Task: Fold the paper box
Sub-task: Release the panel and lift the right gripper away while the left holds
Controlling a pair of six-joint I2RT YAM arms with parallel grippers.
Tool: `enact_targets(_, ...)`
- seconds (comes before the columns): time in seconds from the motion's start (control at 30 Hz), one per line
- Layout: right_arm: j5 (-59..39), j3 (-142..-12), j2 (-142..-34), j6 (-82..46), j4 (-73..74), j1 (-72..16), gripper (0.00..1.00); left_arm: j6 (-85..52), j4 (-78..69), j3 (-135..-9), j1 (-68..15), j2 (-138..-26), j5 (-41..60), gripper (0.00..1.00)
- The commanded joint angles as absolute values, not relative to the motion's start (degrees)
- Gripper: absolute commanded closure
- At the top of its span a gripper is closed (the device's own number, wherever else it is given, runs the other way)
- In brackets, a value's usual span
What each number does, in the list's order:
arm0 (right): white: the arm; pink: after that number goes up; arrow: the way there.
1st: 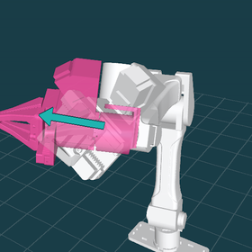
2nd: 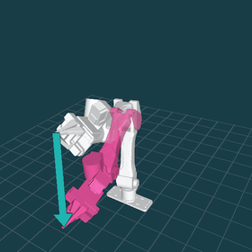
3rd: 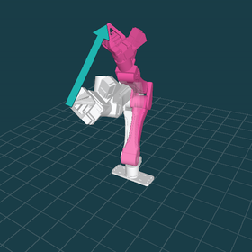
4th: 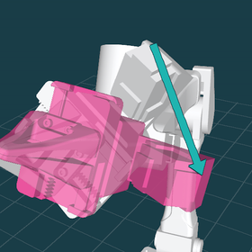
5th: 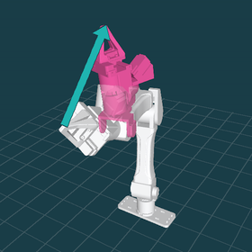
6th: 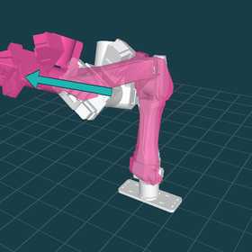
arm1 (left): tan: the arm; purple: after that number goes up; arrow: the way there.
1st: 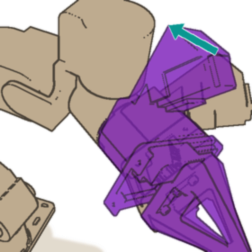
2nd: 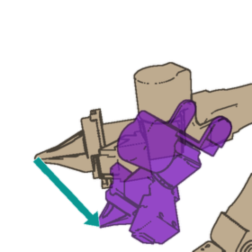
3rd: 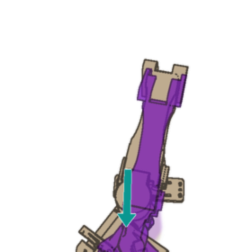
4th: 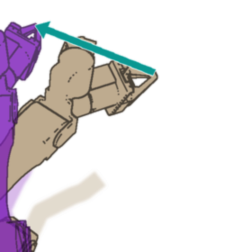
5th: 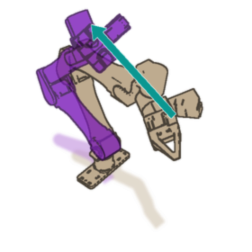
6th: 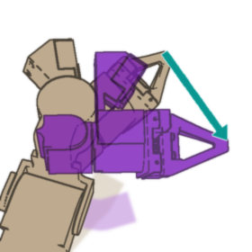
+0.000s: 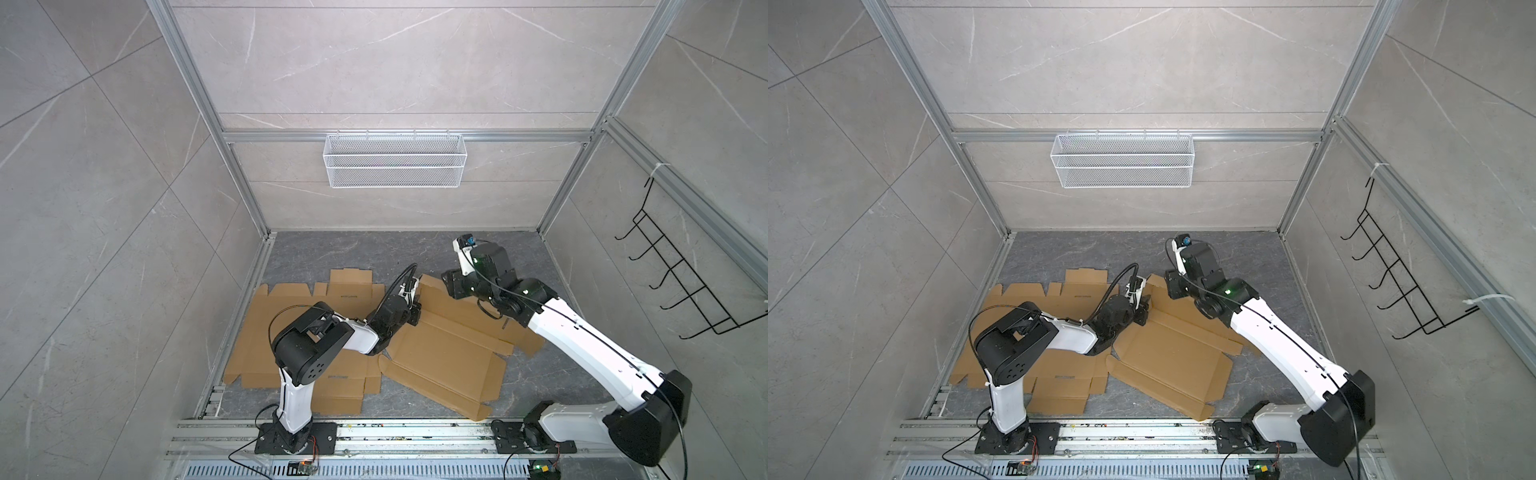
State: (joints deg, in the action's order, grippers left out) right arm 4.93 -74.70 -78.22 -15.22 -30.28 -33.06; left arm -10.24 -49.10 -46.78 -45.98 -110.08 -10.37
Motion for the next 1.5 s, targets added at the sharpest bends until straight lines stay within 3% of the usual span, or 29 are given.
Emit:
enact_targets(0.0,3.0,-78.9,-82.8,-21.5,-37.0,-33.0,0.48,-11.1,-50.2,-45.9,-45.8,-111.3,-11.3,0.95)
enact_targets(0.47,-2.7,-83.4,-95.6,-18.4,-39.6,-32.1,0.51,-11.5,-52.0,-44.9,-45.8,-111.6,-11.3,0.93)
enact_targets(0.8,-0.5,-80.0,-97.0,-15.8,-41.0,-32.2,0.56,-10.8,-50.2,-45.2,-43.6,-108.2,-10.8,0.68)
enact_targets(1.47,-1.1,-79.4,-96.9,-16.3,-40.5,-32.7,0.59,-8.2,-46.4,-52.8,-42.6,-105.5,-12.8,0.68)
